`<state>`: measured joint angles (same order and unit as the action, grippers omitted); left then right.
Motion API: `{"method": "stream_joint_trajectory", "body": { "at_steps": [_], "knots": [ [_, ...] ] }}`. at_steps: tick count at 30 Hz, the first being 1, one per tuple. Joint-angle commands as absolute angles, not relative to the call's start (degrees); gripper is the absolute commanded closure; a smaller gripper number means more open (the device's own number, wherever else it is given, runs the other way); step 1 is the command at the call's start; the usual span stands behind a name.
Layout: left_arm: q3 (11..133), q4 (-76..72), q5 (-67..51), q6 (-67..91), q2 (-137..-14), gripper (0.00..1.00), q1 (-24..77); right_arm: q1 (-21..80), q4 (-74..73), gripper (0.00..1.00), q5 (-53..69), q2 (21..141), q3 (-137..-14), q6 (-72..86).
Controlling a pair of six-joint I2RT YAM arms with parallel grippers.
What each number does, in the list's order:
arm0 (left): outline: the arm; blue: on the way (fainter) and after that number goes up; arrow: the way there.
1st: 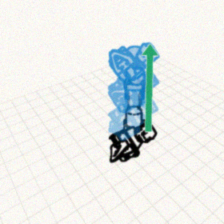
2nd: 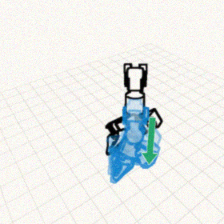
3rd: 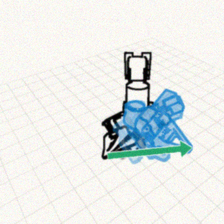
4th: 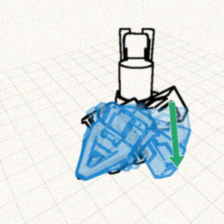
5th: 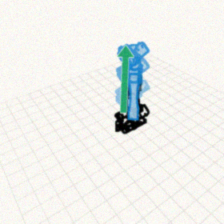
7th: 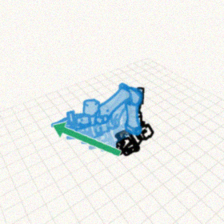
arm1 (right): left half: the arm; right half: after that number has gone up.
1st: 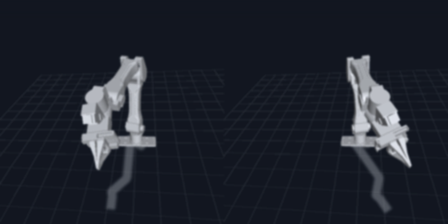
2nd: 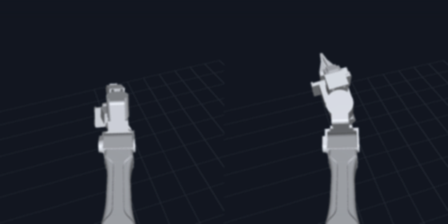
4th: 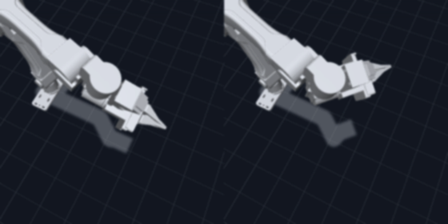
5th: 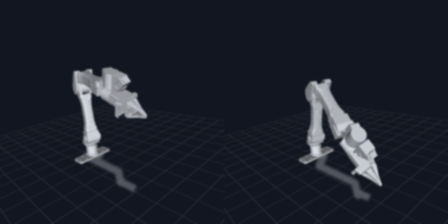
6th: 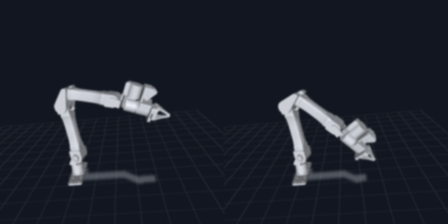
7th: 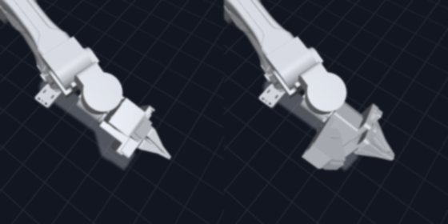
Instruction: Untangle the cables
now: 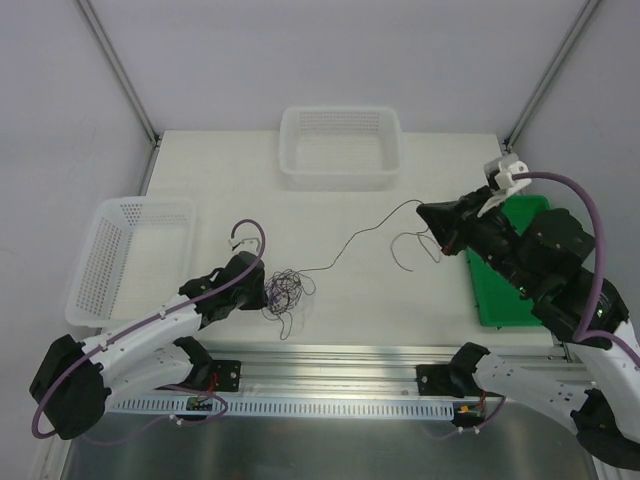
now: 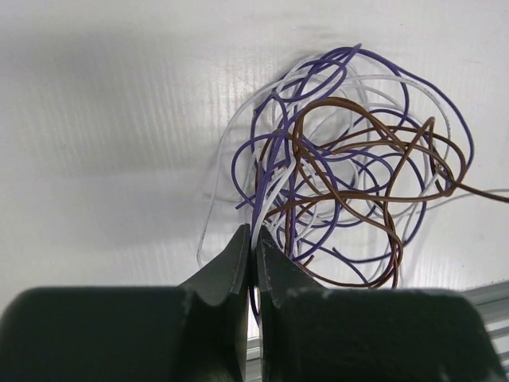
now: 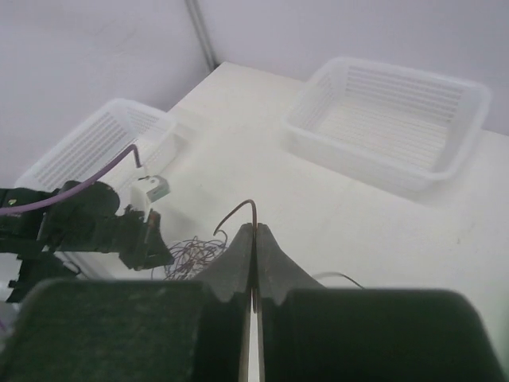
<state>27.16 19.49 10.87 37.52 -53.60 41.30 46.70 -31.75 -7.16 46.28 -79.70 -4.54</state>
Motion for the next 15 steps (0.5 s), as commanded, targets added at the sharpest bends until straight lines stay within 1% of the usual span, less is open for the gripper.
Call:
{"method": "stream_joint_trajectory", "body": {
  "at_steps": [1,10,13,15],
  "knots": [
    [27.7,19.7,13.3,38.5,-55.0,1.00,40.1,46.3,-35.1,0.99,-16.8,43.8,-78.4,-5.2],
    [30.5,20.6,14.3,37.2,-57.7,1.00,39.1,46.2,-34.5,0.99,-21.2,39.5,-73.4,-4.1],
    [31.5,20.5,12.9,36.9,-57.0,1.00,39.2,46.2,-39.5,0.99,-20.8,41.7,-73.3,-3.7],
    [32.4,20.5,12.0,35.4,-56.3,1.00,39.1,46.2,-40.2,0.99,-20.0,44.2,-69.0,-1.9]
  ]
}}
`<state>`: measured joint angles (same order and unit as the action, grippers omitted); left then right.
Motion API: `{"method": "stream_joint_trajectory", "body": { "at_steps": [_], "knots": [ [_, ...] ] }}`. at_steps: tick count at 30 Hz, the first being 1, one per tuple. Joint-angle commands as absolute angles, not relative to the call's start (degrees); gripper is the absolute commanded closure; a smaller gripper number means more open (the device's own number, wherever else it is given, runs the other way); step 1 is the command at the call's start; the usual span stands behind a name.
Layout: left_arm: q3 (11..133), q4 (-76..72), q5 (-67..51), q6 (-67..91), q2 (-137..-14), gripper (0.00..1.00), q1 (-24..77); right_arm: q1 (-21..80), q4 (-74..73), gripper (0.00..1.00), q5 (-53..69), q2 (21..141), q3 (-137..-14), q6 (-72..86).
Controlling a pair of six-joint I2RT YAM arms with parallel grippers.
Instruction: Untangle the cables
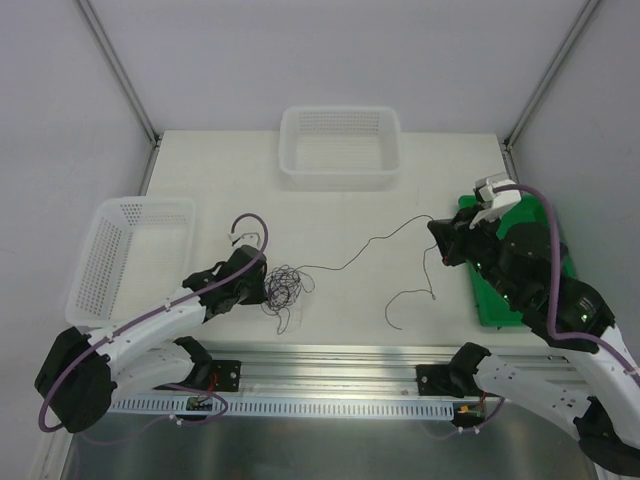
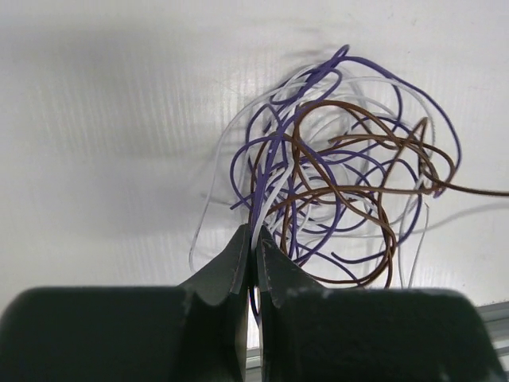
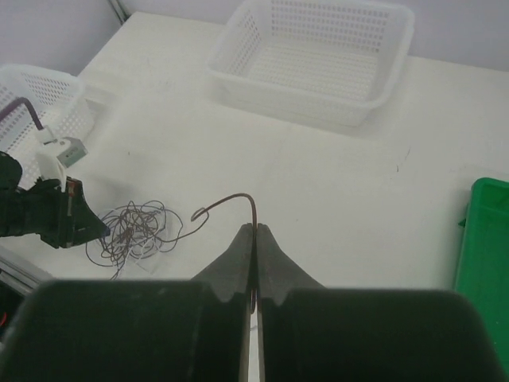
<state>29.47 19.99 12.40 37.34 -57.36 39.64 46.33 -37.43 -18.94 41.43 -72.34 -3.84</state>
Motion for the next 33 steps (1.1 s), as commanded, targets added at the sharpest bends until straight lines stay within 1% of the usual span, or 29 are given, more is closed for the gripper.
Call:
{"method": "stream_joint_trajectory", "body": {
  "at_steps": [1,2,5,6,7,8,10,11,12,14,15,16,17,18,19,22,27,33],
  "knots": [
    [32.6,20.5,11.8,34.8,-55.6,1.00,39.2,46.2,-39.5,0.99,-19.7,44.8,-66.9,-0.7],
    [32.9,20.5,11.3,34.2,-55.1,1.00,39.3,46.1,-38.3,0.99,-19.8,45.4,-61.7,-0.1],
    [33.4,21.3,9.8,32.0,-52.2,1.00,39.2,45.8,-33.9,0.99,-21.7,49.1,-54.8,4.7],
    [33.7,21.6,9.5,31.0,-51.4,1.00,39.2,45.4,-33.4,0.96,-22.5,52.3,-52.3,5.9],
    [33.8,22.1,9.0,30.5,-49.8,1.00,39.2,44.2,-33.6,0.90,-23.7,54.4,-51.5,7.5],
    [34.2,23.4,8.8,29.9,-49.1,1.00,39.2,43.8,-34.1,0.77,-24.3,56.3,-51.3,8.4],
    [35.3,24.5,8.3,28.3,-47.9,1.00,39.2,43.2,-36.6,0.61,-24.2,62.0,-53.2,9.1],
    [35.7,25.1,7.6,28.0,-47.7,1.00,39.2,43.4,-36.9,0.56,-22.7,63.3,-54.1,7.5],
    [35.9,25.5,6.9,27.5,-47.6,1.00,39.2,43.7,-36.1,0.48,-20.9,64.5,-55.1,6.3],
    [35.9,25.6,5.9,27.4,-47.5,1.00,39.2,45.1,-34.5,0.41,-14.9,66.3,-57.6,3.2],
    [35.8,25.6,5.6,27.5,-47.4,1.00,39.2,45.3,-32.6,0.36,-12.2,66.9,-58.5,0.5],
    [35.6,25.6,5.5,27.5,-47.6,1.00,39.2,45.6,-31.9,0.34,-7.2,67.6,-59.3,-2.0],
    [35.6,25.7,5.1,27.4,-47.8,1.00,39.2,45.6,-31.0,0.32,-5.2,69.5,-61.1,-3.2],
    [35.5,25.7,4.8,27.4,-48.2,1.00,39.2,45.8,-29.1,0.32,-3.2,70.7,-61.8,-6.6],
    [35.5,25.8,4.6,27.4,-48.3,1.00,39.2,46.1,-28.4,0.31,1.5,72.1,-62.6,-8.0],
    [35.4,25.9,4.0,27.5,-48.3,1.00,39.2,46.8,-28.2,0.31,7.3,79.6,-67.3,-13.0],
    [35.2,26.1,3.8,27.9,-47.5,1.00,39.2,48.4,-29.8,0.31,10.5,93.9,-76.0,-17.6],
    [34.9,26.2,3.5,28.1,-47.3,1.00,39.2,50.4,-30.4,0.34,12.2,105.5,-81.4,-19.2]
  ]
}}
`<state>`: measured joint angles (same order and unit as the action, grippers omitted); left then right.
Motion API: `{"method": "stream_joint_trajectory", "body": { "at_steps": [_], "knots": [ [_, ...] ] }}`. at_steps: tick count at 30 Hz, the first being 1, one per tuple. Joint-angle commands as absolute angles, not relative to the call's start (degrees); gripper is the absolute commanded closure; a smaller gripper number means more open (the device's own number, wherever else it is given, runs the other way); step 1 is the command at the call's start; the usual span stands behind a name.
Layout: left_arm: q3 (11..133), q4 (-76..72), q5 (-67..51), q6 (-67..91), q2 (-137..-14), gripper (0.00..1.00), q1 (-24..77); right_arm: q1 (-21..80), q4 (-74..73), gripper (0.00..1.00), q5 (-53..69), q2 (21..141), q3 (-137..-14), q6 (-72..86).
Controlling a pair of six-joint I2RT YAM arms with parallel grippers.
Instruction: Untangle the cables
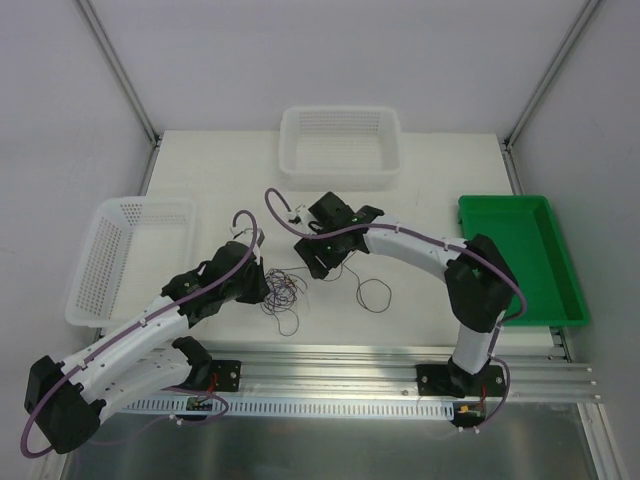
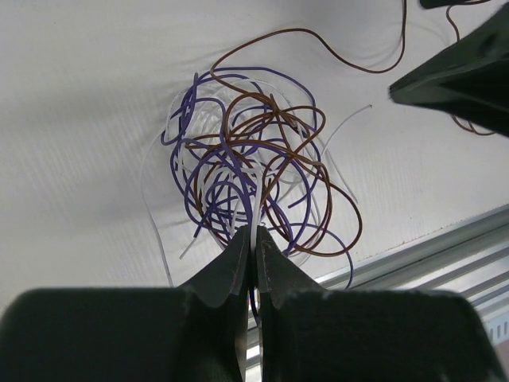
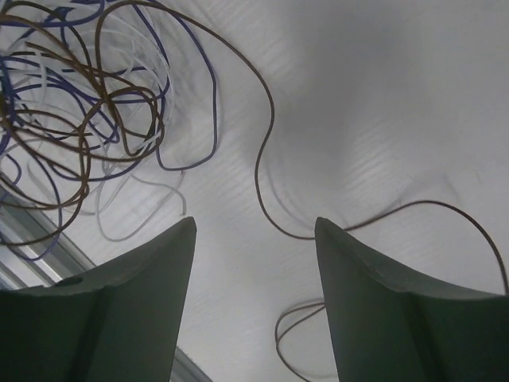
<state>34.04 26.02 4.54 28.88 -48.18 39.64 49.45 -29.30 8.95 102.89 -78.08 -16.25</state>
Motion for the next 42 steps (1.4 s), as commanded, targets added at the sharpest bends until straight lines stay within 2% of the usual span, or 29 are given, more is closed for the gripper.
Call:
{"method": "stream_joint_trajectory", "body": {
  "at_steps": [1,8,10,13,14,17,21,27,36,42],
  "knots": [
    [34.8,26.3,3.5,28.1,-47.1,1.00,39.2,50.7,-30.3,0.35,12.0,107.7,-82.2,-19.2],
    [34.7,26.3,4.0,28.5,-46.7,1.00,39.2,51.2,-25.7,0.46,9.7,113.1,-80.5,-16.5],
    [34.5,26.3,4.2,28.6,-46.4,1.00,39.2,51.2,-25.1,0.51,9.0,113.8,-80.3,-15.9],
    [34.3,26.3,4.6,29.0,-46.1,1.00,39.2,51.2,-24.2,0.66,8.3,114.1,-79.9,-15.4],
    [34.2,26.3,4.7,29.1,-46.0,1.00,39.2,51.2,-23.7,0.79,8.2,114.0,-79.6,-15.3],
    [33.9,26.5,5.5,29.6,-45.6,1.00,39.2,51.1,-23.2,0.99,7.2,111.5,-78.6,-14.9],
    [33.4,26.8,6.8,30.1,-45.2,1.00,39.2,49.5,-25.0,0.99,6.8,102.8,-77.6,-14.0],
    [33.4,27.2,8.3,30.7,-45.6,1.00,39.2,45.7,-31.6,0.99,-2.4,83.3,-80.5,-9.0],
    [32.9,27.6,9.8,31.6,-48.2,1.00,39.2,36.5,-28.7,0.99,-3.7,57.4,-76.3,-0.5],
    [34.8,27.4,9.9,31.8,-51.9,1.00,39.2,35.6,-32.3,0.99,-4.3,56.5,-77.0,-1.3]
  ]
}}
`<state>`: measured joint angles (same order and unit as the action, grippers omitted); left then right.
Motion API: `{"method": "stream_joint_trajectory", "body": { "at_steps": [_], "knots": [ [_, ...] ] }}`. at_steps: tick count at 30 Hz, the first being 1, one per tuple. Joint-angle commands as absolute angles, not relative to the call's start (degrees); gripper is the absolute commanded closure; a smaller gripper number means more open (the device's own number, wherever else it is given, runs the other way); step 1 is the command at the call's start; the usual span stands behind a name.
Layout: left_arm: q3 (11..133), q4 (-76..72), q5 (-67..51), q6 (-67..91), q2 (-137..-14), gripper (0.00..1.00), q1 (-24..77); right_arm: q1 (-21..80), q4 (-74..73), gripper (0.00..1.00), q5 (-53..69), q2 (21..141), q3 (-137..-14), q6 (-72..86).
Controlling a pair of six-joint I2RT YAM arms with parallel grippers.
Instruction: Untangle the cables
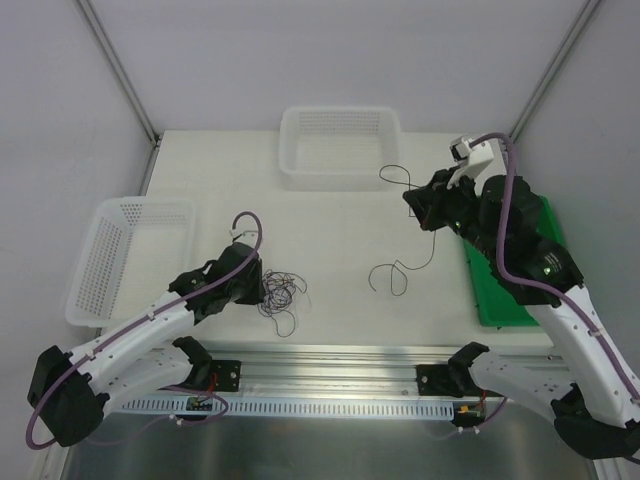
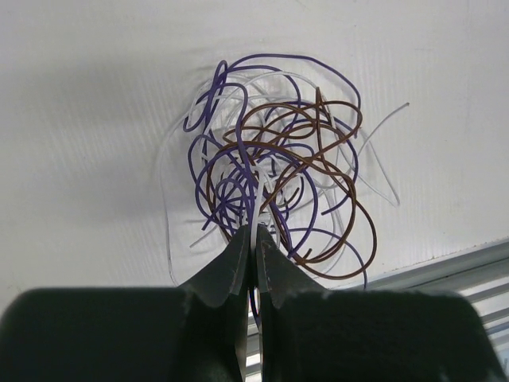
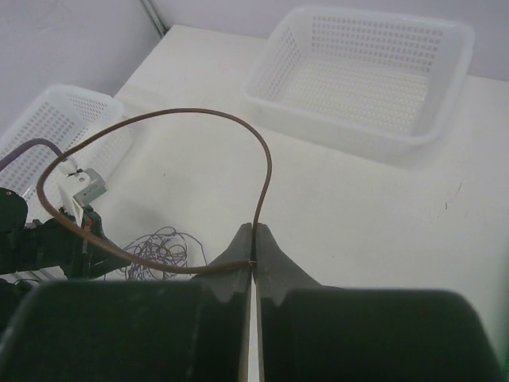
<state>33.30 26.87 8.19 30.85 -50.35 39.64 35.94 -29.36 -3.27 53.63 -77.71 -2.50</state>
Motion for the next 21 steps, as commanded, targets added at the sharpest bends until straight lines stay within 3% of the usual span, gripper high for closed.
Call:
{"method": "stream_joint_trajectory", "body": {
  "at_steps": [1,6,13,14,17,21],
  "knots": [
    [35.4,27.4,9.9,31.7,-52.6,0.99,39.2,35.6,-32.4,0.99,-4.7,57.5,-76.6,-1.5],
    [40.2,25.9,9.1,30.5,-57.1,0.96,39.2,35.2,-30.5,0.99,-7.6,60.7,-70.1,-0.4],
    [46.0,24.8,5.5,30.1,-60.8,0.78,39.2,34.8,-25.5,1.00,-10.7,65.1,-55.1,7.3],
    [46.7,24.7,5.2,29.9,-60.8,0.68,39.2,34.9,-24.8,0.99,-11.4,65.7,-51.9,8.2],
    [48.2,24.7,3.8,29.4,-60.6,0.56,39.2,34.8,-23.8,0.99,-13.8,68.5,-47.0,11.9],
    [49.3,24.8,1.0,28.8,-59.6,0.30,39.2,34.8,-23.7,0.93,-16.1,72.8,-44.0,14.9]
  ]
}}
